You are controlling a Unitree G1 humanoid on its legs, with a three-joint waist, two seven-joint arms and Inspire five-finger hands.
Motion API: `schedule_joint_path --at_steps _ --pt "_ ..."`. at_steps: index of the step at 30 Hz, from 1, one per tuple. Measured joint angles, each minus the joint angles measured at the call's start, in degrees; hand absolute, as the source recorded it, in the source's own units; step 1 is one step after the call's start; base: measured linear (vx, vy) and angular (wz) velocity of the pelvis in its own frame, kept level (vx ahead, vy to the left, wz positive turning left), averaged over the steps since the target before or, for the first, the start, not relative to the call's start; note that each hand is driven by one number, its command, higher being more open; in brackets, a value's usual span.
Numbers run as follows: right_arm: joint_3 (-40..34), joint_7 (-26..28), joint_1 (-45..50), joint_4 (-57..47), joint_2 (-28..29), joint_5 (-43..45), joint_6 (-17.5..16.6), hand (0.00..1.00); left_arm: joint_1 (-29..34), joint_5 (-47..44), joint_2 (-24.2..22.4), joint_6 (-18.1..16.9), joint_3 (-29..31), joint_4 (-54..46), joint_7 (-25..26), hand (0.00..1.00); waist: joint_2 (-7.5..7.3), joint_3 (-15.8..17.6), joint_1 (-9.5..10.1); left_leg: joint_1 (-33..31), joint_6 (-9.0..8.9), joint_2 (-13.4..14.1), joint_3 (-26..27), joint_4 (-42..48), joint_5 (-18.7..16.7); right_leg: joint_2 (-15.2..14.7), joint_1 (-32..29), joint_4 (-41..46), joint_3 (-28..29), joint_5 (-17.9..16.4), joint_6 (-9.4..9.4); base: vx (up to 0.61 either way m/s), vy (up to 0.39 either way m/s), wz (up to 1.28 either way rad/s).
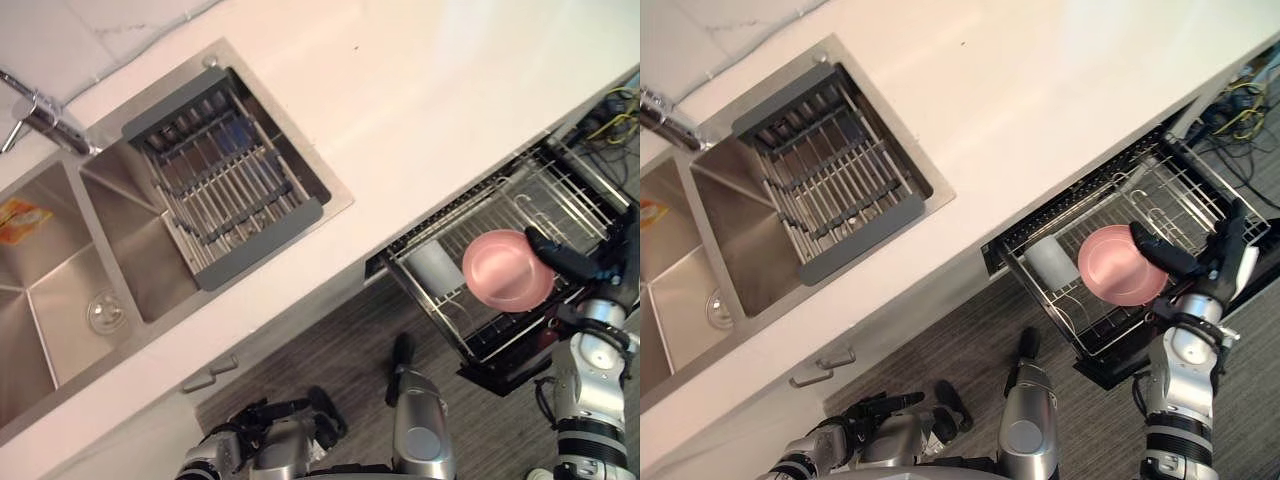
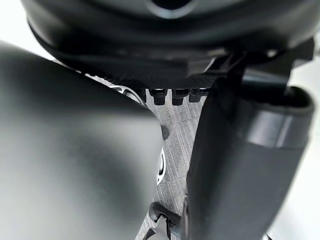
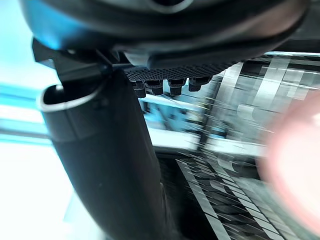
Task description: Walk over to the sink, pick up the cup, carry it to the dishwasher, place the cup inside the dishwasher, then close the dishwasher door
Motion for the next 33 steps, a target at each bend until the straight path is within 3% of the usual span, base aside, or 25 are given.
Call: schedule_joint_path --at_steps 7,10,11,13,18,21,22,25,33 --pt "-12.8 -8.7 6.9 -0.8 0.1 3.0 1.3 1.00 0.9 0.0 0.5 0.4 0.0 0.1 0.6 1.00 -1.12 -1.9 -2.01 1.2 -0.42 0.7 2.5 -0.3 -2.3 0.6 0.0 1.4 0.8 -0.9 0.22 -0.01 -0.005 -0.07" --pt "-19.4 -14.6 8.8 4.3 0.9 10.9 1.8 1.00 1.3 -1.4 0.4 0.6 -0.2 0.1 0.9 1.00 -1.31 -3.2 -3.20 1.3 -0.43 0.6 2.6 -0.5 -2.5 0.2 -0.2 1.7 0.9 -1.3 0.38 0.02 0.000 -0.01" --pt "-23.0 -15.1 9.1 9.3 2.9 19.1 1.6 1.00 1.5 -2.9 0.5 0.8 -0.2 0.0 1.1 1.00 -1.50 -4.3 -3.57 1.4 -0.58 0.5 2.5 -1.0 -2.4 0.2 -0.4 2.0 0.8 -1.5 0.36 0.05 -0.016 0.02" --pt "-24.0 -14.3 10.2 11.9 5.1 24.2 1.2 1.00 1.5 -3.6 0.4 0.9 -0.2 -0.1 1.3 1.00 -1.52 -4.7 -3.67 1.6 -0.78 0.4 2.4 -1.3 -2.2 0.1 -0.4 2.3 0.7 -1.8 0.37 0.02 -0.013 0.01" --pt "-15.2 -4.5 14.2 18.8 17.6 35.2 -1.0 1.00 1.5 -5.9 -0.4 0.3 -0.5 -0.4 2.4 1.00 -1.20 -5.2 -3.37 1.8 -0.86 -0.7 0.5 -4.2 0.0 -0.8 0.1 2.2 -1.2 -2.0 0.38 -0.01 -0.037 0.20" --pt "-6.8 1.7 14.3 20.8 21.4 39.0 -3.3 1.00 1.7 -6.7 -1.7 -1.4 -0.5 -0.3 2.4 1.00 -0.05 -6.4 -1.06 1.8 -1.23 -0.9 -1.8 -5.4 1.6 -1.6 1.7 1.2 -3.9 -1.9 0.44 -0.03 -0.044 0.47" --pt "-6.7 3.0 14.1 21.9 23.1 41.0 -6.2 1.00 2.2 -8.7 -2.1 -2.2 -0.4 -0.4 2.3 1.00 0.12 -7.0 -0.48 1.9 -1.28 -1.0 -2.9 -6.1 2.1 -1.7 2.7 0.5 -5.3 -1.8 0.53 -0.01 -0.038 0.50" --pt "-5.6 6.1 14.2 23.4 23.3 42.5 -9.2 1.00 3.5 -15.6 -2.0 -3.3 0.0 -0.4 2.5 1.00 0.44 -8.2 0.31 1.9 -1.41 -1.3 -5.8 -7.7 3.5 -2.2 4.6 -0.8 -8.2 -1.7 0.68 -0.01 -0.032 0.49" --pt "1.7 7.4 11.5 28.9 19.3 43.1 -9.7 1.00 3.9 -16.7 -2.1 -4.2 2.4 -0.8 3.5 1.00 -0.94 -8.9 3.42 1.0 -1.17 -2.1 -13.0 -10.3 7.3 -3.5 7.8 -1.9 -15.2 -1.3 0.87 -0.02 -0.022 0.44"
